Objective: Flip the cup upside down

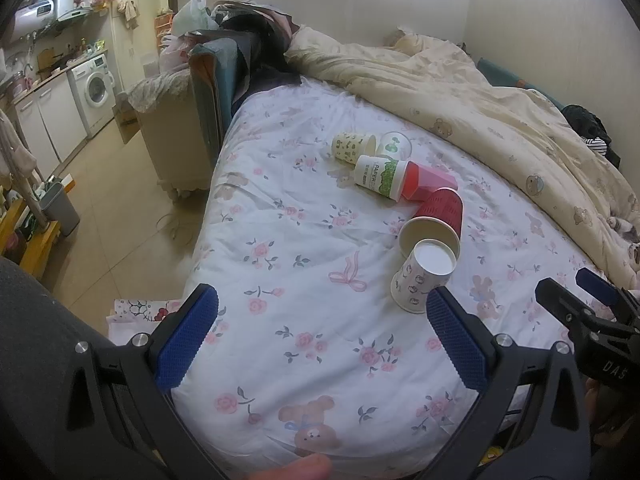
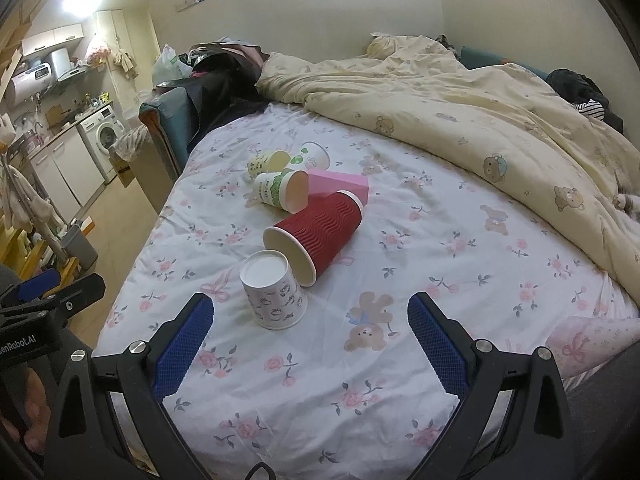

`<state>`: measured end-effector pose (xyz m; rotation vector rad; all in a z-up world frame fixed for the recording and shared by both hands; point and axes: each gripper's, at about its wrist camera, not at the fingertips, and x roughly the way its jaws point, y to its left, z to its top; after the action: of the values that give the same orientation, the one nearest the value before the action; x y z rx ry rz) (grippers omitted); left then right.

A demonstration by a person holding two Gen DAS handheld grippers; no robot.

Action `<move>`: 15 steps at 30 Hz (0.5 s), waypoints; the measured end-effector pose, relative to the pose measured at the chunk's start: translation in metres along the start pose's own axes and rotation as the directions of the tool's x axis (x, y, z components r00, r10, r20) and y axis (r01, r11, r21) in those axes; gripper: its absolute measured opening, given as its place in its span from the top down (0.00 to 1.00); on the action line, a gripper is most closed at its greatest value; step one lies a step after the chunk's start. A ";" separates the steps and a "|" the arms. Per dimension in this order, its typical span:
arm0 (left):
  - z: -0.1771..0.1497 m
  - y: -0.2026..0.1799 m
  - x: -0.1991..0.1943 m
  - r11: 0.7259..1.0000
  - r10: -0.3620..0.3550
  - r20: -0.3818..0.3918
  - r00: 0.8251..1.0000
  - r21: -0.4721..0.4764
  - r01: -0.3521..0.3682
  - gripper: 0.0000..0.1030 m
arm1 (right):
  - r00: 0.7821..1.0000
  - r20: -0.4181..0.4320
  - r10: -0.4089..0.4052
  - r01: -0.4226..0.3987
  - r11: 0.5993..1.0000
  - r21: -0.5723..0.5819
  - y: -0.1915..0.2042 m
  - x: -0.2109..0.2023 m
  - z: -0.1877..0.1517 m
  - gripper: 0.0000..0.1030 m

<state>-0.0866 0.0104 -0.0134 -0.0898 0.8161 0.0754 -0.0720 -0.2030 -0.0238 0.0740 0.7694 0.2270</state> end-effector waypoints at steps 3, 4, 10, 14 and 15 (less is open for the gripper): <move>0.000 0.000 0.000 1.000 0.001 -0.001 1.000 -0.002 -0.001 0.00 | 1.000 0.001 0.000 0.000 1.000 0.000 0.000 0.000 0.000 0.03; 0.000 0.000 0.000 1.000 0.000 -0.001 1.000 -0.003 0.000 0.00 | 1.000 0.000 0.000 0.000 1.000 0.000 0.000 0.000 0.000 0.03; 0.000 0.000 0.000 1.000 0.001 0.000 1.000 -0.002 -0.001 0.00 | 1.000 0.000 0.001 -0.001 1.000 0.001 0.000 0.000 0.001 0.03; 0.000 0.000 0.000 1.000 0.001 0.000 1.000 -0.002 -0.001 0.00 | 1.000 -0.002 0.003 -0.003 1.000 0.009 -0.001 -0.002 0.003 0.03; 0.000 0.000 0.000 1.000 0.000 -0.001 1.000 -0.003 0.000 0.00 | 1.000 -0.002 0.003 -0.003 1.000 0.007 -0.001 -0.001 0.002 0.03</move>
<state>-0.0868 0.0102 -0.0137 -0.0922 0.8167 0.0765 -0.0712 -0.2040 -0.0213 0.0819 0.7724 0.2274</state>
